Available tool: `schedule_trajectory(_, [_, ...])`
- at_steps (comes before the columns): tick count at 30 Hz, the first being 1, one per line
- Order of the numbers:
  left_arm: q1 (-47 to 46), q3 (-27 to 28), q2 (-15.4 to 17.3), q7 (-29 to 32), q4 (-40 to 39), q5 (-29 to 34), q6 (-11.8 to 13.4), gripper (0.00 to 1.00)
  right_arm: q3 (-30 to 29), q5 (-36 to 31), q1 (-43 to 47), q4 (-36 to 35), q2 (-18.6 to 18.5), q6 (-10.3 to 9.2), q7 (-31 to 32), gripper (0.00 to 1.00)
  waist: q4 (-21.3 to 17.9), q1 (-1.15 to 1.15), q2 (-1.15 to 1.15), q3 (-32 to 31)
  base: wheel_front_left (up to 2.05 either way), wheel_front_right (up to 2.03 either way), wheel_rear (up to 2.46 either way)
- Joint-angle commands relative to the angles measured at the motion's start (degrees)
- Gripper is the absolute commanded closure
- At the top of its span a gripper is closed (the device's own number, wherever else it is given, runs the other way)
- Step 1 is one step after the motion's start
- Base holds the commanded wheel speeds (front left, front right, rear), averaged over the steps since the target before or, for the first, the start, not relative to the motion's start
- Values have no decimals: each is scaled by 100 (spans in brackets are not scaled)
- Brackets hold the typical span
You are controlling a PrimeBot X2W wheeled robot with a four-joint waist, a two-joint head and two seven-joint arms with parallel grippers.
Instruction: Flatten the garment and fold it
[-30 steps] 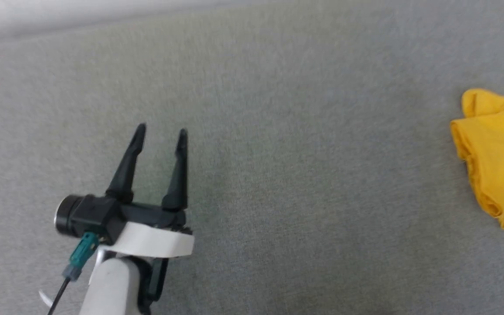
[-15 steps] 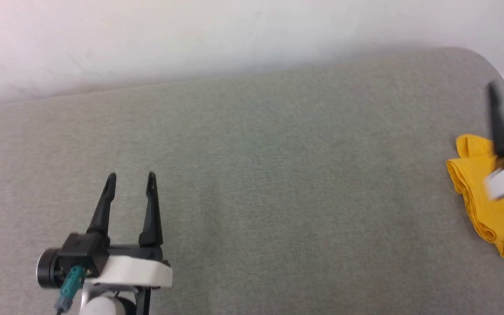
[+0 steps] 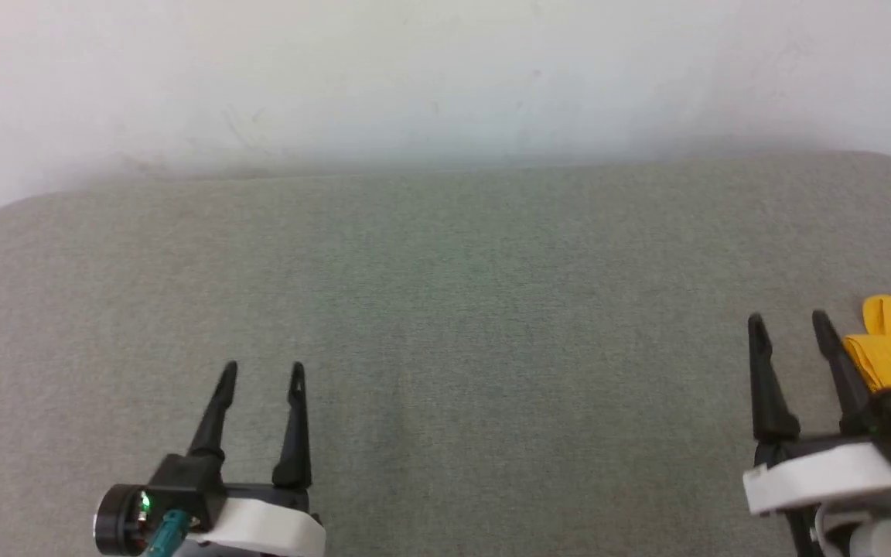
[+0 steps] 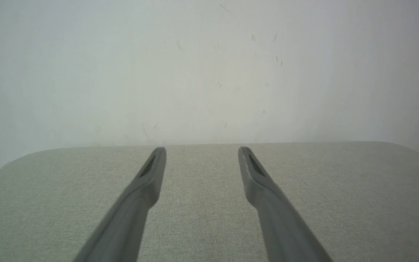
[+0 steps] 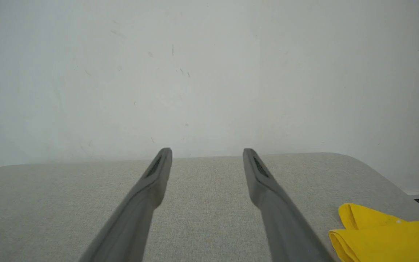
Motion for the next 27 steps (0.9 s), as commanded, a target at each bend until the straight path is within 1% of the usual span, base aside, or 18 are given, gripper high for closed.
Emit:
schedule_trajectory(1, [76,-34,-3,-26,40,63,47,0,-1,-67,132,-53,36,-11,-41,0,110,1,0,-62,0,0,0])
schedule_trajectory(5, [93,-43,-4,-26,68,23,74,0,33,-150,352,-54,92,-11,-54,0,190,1,0,-59,0,0,0])
schedule_trajectory(11, [98,-71,-4,-26,56,6,74,0,16,-410,427,-126,113,-11,-73,0,238,1,0,-42,0,0,0])
schedule_trajectory(19, [110,-75,-5,-26,72,-62,94,0,48,-304,445,-168,117,-11,-84,0,239,1,0,-59,0,0,0])
schedule_trajectory(23, [90,-80,-5,-26,-44,-150,129,0,24,-267,440,-222,117,-11,-90,0,235,1,0,-51,0,0,0])
schedule_trajectory(24, [28,-85,-1,1,-32,-135,99,100,35,-296,385,-191,97,0,-50,100,236,1,0,-52,0,0,0])
schedule_trajectory(27, [25,-87,-1,11,-27,-134,97,100,41,-299,381,-189,92,0,-40,100,236,1,0,-52,0,0,0])
